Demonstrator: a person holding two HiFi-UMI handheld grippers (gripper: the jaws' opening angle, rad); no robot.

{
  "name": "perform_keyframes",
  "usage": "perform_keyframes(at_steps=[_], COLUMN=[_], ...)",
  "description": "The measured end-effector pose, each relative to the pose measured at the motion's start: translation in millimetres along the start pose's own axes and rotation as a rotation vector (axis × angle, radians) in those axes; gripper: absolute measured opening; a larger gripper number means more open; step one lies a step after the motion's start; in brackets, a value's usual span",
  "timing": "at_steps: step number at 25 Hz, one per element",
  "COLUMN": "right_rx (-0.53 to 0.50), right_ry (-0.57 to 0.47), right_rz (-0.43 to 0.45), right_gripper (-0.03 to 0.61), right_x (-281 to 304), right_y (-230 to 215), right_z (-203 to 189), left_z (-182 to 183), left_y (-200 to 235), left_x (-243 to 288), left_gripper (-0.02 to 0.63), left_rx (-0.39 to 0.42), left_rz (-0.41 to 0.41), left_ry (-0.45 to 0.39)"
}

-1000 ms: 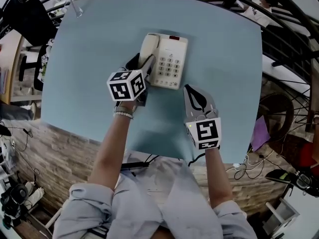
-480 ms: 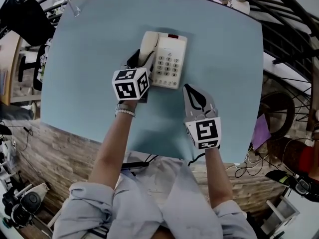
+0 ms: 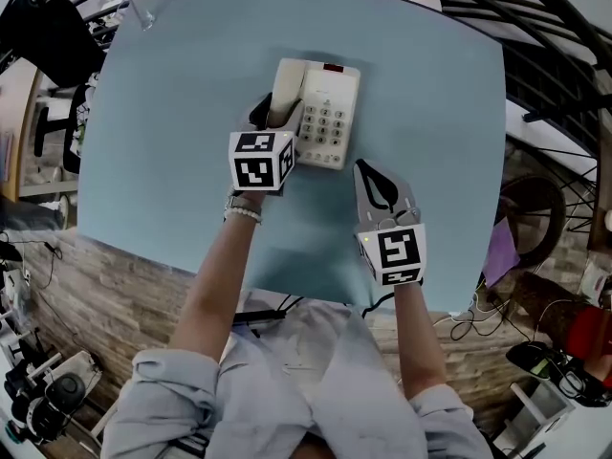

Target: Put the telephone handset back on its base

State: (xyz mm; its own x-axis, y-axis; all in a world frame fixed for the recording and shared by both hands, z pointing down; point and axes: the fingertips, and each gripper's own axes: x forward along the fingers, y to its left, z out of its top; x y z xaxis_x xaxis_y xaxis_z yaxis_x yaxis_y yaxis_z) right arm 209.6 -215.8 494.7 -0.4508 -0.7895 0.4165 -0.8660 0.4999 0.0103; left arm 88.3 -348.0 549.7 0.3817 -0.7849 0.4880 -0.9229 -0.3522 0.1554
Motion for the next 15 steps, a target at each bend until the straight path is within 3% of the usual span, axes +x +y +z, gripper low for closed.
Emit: perform_keyframes(at_steps=[4,15], right_rx=[-0.002,0.002], right_ry=[-0.001,-0.008], right_rz=[-0.004,-0.019], right_gripper=[0.005,0.005], right_x=[-1,-5], right_y=[3,15], right_z=[0,5], left_z=[-3,27], left_y=[-4,0], left_x=[-2,-47], left_gripper=[0.216,0.216], left_rx=[0.007,-0.045], left_rz=[-0.045,-0.143], left_ry=[0.019,-0.064])
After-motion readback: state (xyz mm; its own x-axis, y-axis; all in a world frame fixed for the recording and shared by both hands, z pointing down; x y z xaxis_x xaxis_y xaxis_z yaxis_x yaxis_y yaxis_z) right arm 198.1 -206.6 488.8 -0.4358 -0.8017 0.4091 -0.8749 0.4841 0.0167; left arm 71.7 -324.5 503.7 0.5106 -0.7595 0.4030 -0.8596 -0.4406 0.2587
